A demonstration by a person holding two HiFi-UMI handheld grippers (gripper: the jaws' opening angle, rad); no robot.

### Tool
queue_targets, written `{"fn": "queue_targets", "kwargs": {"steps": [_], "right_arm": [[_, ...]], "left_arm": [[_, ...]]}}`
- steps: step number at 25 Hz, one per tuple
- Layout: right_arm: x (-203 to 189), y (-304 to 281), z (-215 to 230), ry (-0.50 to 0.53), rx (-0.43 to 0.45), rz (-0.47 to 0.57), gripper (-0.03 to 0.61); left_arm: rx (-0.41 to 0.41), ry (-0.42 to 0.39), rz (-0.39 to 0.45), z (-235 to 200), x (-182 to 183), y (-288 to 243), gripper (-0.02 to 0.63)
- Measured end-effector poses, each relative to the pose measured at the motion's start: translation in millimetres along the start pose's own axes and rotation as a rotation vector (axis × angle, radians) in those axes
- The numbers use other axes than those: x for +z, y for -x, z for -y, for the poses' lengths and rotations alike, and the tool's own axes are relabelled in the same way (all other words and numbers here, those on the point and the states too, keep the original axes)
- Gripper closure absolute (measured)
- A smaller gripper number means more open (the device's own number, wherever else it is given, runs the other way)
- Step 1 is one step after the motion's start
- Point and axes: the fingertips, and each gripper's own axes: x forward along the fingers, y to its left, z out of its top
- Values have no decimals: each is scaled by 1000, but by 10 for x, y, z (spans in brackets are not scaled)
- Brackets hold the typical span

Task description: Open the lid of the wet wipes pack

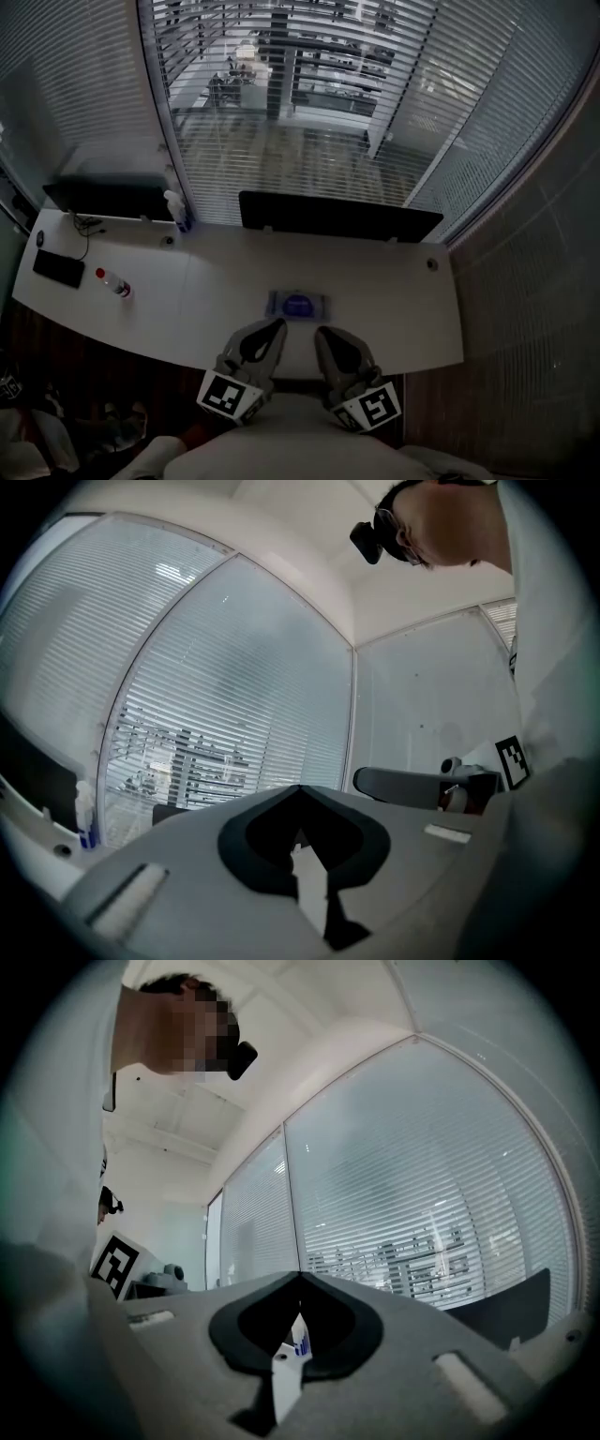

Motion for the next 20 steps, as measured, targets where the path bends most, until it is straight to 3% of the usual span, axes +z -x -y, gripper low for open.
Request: {"fn": "queue_targets", "kwargs": {"steps": [14, 20], "right_arm": [[45, -25, 264, 32, 14, 10, 577], [-222, -132, 356, 34, 28, -51, 577]], "left_arm": [[23, 22, -41, -26, -114, -238, 611], [78, 20, -96, -271, -283, -338, 611]]}}
